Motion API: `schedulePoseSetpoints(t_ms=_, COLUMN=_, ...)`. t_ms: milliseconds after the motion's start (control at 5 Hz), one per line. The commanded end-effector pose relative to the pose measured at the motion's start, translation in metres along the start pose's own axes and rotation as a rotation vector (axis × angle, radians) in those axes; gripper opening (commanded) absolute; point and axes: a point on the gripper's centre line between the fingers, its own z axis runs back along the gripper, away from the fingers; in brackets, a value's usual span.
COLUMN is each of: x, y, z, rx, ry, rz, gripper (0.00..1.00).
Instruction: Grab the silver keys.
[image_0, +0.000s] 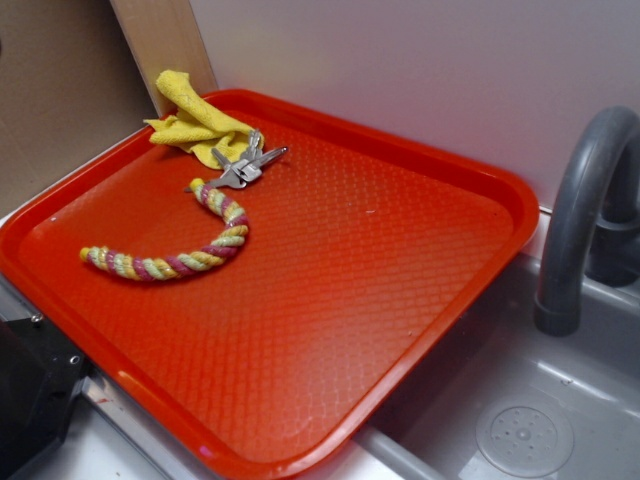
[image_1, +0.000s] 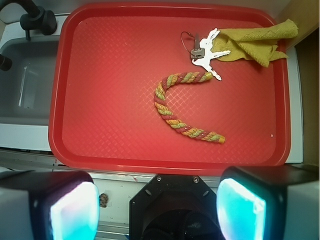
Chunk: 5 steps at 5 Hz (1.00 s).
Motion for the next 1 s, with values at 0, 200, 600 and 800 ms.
schedulePoseSetpoints(t_ms=0, x=0.0, y=0.0, z=0.0, rx=0.0, ry=0.0, rz=0.0, gripper=1.0)
schedulePoseSetpoints(t_ms=200, x=0.044, y=0.001, z=-0.029, rx=0.073, ry=-0.019, rz=0.045, gripper=1.0)
schedulePoseSetpoints(t_ms=600, x=0.126, y=0.014, z=-0.076, rx=0.159, ry=-0.089, rz=0.031, gripper=1.0)
schedulePoseSetpoints(t_ms=800, x=0.139, y=0.028, z=-0.102, rx=0.241, ry=-0.042, rz=0.057, gripper=1.0)
